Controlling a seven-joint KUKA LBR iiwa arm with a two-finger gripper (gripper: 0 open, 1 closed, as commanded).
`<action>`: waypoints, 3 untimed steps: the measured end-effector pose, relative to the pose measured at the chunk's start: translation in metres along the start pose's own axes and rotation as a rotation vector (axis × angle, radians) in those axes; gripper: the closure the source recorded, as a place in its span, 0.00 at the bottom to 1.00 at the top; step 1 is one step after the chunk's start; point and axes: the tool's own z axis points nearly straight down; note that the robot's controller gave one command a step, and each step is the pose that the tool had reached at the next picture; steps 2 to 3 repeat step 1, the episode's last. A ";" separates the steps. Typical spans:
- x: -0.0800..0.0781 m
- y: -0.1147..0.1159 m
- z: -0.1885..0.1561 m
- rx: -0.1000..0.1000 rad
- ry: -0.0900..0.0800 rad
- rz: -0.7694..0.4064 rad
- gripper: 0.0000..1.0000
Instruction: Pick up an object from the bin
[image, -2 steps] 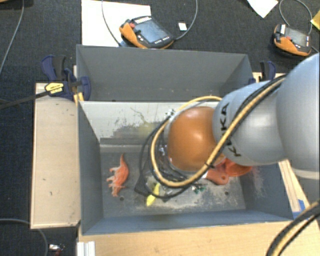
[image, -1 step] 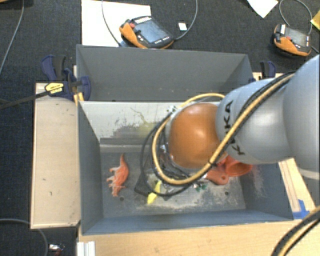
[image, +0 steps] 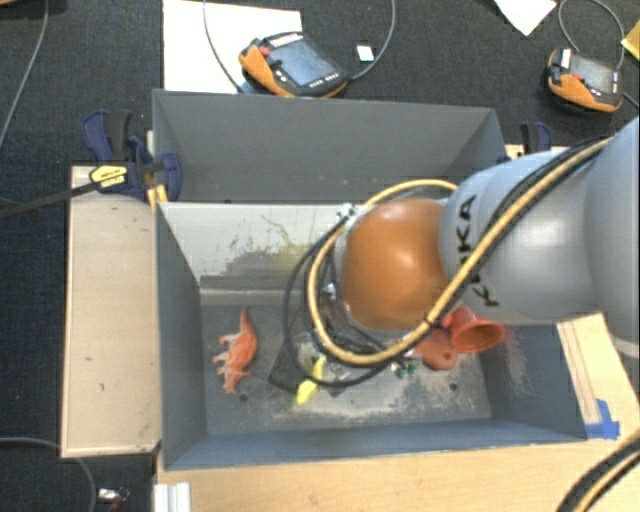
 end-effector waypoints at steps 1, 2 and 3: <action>0.000 0.000 -0.021 -0.002 0.004 0.002 1.00; 0.000 0.000 -0.021 -0.002 0.004 0.002 1.00; 0.000 0.000 -0.021 -0.002 0.004 0.002 1.00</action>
Offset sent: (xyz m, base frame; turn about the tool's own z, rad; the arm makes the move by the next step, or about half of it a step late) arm -0.0007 -0.0001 0.0173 0.0011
